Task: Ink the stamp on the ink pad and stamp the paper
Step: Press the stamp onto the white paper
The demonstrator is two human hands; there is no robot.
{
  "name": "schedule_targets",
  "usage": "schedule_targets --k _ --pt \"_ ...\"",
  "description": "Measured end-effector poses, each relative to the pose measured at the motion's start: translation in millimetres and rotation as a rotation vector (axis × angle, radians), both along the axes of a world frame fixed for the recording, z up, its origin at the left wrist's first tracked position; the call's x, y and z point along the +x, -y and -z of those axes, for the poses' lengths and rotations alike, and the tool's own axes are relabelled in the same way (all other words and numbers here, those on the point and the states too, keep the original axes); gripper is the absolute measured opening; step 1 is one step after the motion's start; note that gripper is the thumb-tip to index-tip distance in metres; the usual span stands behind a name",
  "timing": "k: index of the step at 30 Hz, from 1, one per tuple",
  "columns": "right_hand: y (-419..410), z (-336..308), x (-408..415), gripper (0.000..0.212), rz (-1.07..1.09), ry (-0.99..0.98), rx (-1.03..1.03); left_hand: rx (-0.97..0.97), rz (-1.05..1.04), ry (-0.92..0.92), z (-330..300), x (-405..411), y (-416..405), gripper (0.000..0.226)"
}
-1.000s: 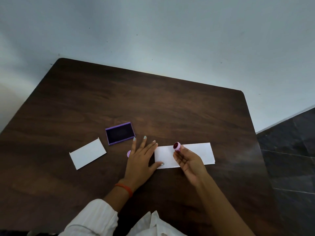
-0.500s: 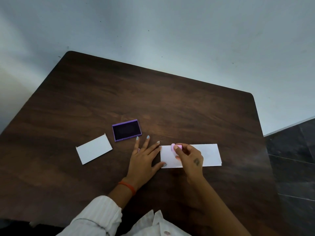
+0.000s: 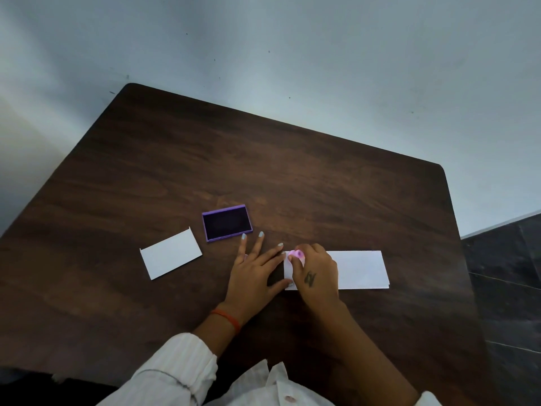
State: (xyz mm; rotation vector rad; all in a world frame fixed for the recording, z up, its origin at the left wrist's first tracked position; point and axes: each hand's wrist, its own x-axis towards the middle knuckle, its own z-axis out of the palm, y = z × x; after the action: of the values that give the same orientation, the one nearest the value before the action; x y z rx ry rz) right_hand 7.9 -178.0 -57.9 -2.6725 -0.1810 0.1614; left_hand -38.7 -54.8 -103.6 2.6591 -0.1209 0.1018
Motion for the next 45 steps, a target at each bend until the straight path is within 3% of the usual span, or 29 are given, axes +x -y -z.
schedule_targets --k 11,30,40,45 --pt "-14 2 -1 0.028 -0.067 -0.024 -0.263 -0.036 -0.002 0.015 -1 -1 -1 0.056" --pt "-12 1 1 0.034 -0.188 -0.044 -0.197 -0.062 -0.015 0.036 5 0 2 0.050" --pt "-10 2 -3 0.015 -0.239 0.152 -0.149 -0.081 -0.014 0.026 5 0 1 0.052" --pt "-8 2 1 0.028 -0.202 0.008 -0.164 -0.035 0.009 0.001 0 0 0 0.052"
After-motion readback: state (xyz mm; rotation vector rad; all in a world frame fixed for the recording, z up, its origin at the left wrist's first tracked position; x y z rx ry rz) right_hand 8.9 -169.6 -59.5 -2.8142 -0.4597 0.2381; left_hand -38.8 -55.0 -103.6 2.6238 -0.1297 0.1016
